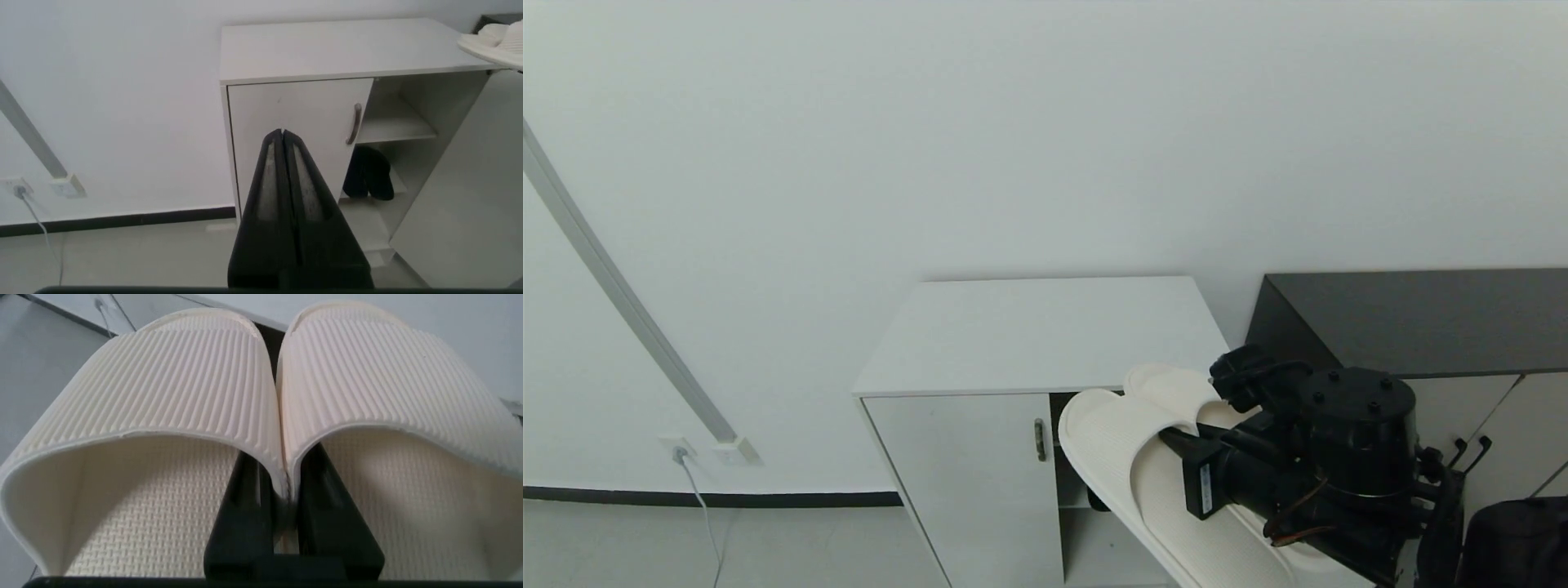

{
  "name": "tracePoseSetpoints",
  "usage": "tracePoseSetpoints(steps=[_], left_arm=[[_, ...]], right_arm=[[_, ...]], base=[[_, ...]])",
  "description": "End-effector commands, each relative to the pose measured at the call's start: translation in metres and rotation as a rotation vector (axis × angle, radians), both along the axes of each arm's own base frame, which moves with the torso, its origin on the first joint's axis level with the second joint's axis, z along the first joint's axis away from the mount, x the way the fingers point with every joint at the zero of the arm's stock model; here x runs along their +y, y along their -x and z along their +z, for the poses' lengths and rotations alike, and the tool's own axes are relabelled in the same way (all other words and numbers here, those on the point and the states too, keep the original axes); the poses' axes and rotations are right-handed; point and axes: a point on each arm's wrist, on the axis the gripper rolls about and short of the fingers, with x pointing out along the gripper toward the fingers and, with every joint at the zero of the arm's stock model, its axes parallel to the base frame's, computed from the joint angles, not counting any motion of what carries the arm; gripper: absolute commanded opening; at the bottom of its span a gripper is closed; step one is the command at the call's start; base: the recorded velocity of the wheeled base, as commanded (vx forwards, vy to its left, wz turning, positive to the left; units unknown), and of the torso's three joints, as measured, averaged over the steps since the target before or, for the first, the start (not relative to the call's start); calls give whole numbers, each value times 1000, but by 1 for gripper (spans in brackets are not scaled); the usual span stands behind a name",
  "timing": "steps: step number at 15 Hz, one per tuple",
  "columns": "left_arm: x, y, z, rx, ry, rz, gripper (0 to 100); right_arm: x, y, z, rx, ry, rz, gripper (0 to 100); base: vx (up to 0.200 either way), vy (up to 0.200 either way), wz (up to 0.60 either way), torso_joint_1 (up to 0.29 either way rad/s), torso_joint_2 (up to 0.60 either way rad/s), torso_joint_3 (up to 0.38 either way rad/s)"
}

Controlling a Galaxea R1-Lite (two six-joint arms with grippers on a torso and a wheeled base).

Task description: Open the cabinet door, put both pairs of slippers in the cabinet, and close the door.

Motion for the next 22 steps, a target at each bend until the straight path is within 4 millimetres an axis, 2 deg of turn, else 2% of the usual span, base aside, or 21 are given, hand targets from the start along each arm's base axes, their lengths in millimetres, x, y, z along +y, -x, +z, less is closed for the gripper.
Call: tracePoseSetpoints(steps=[1, 10, 22], left_arm=[[0, 0, 0, 0, 1, 0, 0], [0, 0, 0, -1, 1, 0, 0], [0, 0, 0, 0, 5, 6, 0]], right_arm=[[-1, 1, -3, -3, -1, 3, 0], [2, 0, -13, 0, 5, 5, 0], [2, 5, -17, -8, 1, 19, 0]], base=[[0, 0, 0, 0, 0, 0], [0, 0, 0, -10, 20, 13], [0, 0, 0, -156, 354, 192]])
